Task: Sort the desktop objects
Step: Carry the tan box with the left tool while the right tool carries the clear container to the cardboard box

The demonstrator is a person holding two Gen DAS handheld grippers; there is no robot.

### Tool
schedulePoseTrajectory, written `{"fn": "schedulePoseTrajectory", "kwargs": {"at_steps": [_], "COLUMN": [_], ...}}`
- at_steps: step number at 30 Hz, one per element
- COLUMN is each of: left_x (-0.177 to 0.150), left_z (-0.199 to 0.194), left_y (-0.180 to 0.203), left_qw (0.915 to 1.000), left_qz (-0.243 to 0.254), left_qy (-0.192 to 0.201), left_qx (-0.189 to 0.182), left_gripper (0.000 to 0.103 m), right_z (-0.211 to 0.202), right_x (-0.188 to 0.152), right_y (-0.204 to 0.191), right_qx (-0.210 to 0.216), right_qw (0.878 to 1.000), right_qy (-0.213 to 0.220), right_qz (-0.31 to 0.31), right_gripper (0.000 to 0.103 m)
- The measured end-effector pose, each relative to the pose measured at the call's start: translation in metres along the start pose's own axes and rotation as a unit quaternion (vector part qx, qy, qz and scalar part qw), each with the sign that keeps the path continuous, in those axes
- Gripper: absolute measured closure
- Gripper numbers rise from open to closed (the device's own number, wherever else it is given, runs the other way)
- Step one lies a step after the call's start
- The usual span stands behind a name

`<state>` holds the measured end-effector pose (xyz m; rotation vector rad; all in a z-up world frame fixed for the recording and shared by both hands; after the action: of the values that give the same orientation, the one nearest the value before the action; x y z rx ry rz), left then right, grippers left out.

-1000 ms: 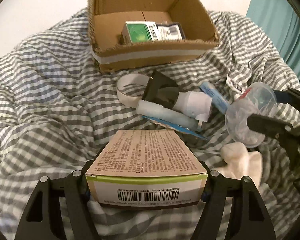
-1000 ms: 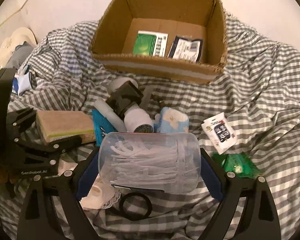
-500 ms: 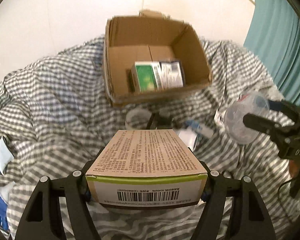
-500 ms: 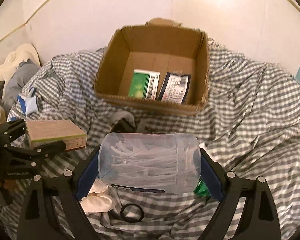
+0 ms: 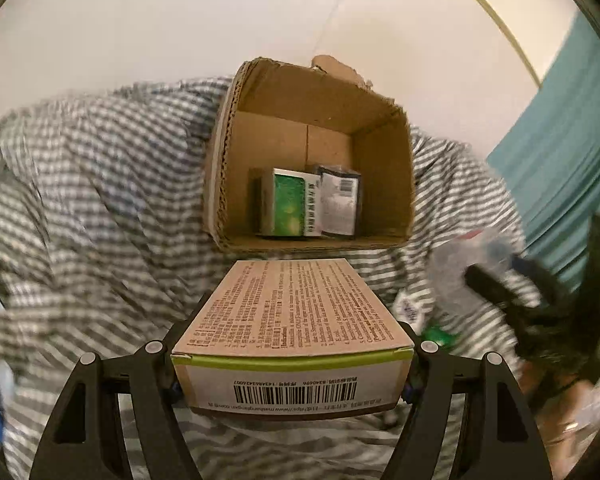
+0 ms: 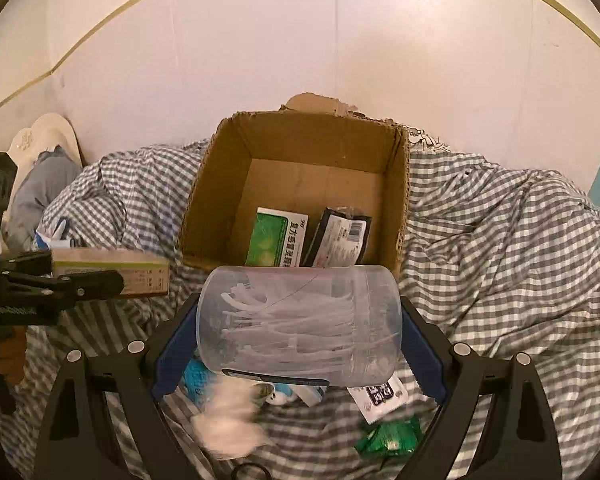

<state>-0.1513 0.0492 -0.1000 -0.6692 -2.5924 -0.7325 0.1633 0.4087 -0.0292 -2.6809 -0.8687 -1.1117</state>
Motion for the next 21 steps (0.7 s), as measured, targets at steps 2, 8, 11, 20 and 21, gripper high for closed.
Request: {"fn": "schedulePoseTrajectory", "kwargs": {"at_steps": [2, 8, 11, 20, 21], "left_x": [0.004, 0.032, 0.050, 0.092, 0.098], "left_z": [-0.013, -0.069, -0.075, -0.006, 0.009], "left_y": [0.004, 0.051, 0.065, 0.064, 0.063], "left_qw": [0.9999, 0.9942, 0.9900, 0.9871, 0.9873], "left_qz": [-0.006, 0.069, 0.096, 0.101, 0.101], "left_qy": [0.004, 0.082, 0.103, 0.108, 0.105], "left_qx": [-0.009, -0.002, 0.008, 0.061, 0.064], "left_gripper": [0.028, 0.028, 0.028, 0.028, 0.028], "right_z": [0.005, 0.014, 0.011, 0.014, 0.018], "right_x": [0.000, -0.008, -0.007, 0.023, 0.027], "right_y": [-0.001, -0.003, -0.001, 0.022, 0.026], "right_qx": [0.004, 0.010, 0.011, -0.006, -0.004], "right_qw": [1.000, 1.000, 1.000, 1.000, 1.000], "right_qy": [-0.003, -0.015, -0.010, 0.005, 0.003], "right_qz": [0.004, 0.012, 0.017, 0.012, 0.017], "right_gripper": [0.012, 0.012, 0.012, 0.012, 0.012]}}
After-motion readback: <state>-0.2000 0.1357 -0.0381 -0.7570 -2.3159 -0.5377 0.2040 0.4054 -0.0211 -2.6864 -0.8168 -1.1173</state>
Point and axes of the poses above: each gripper's, at about its wrist camera, not at the fingertips, and z roughly the way its jaws point, y to its right, x to its top, the point moved 10 cm from there along z, roughly the way its jaws point, and after that the axes turned 5 degrees about -y, right-handed, at the moved point
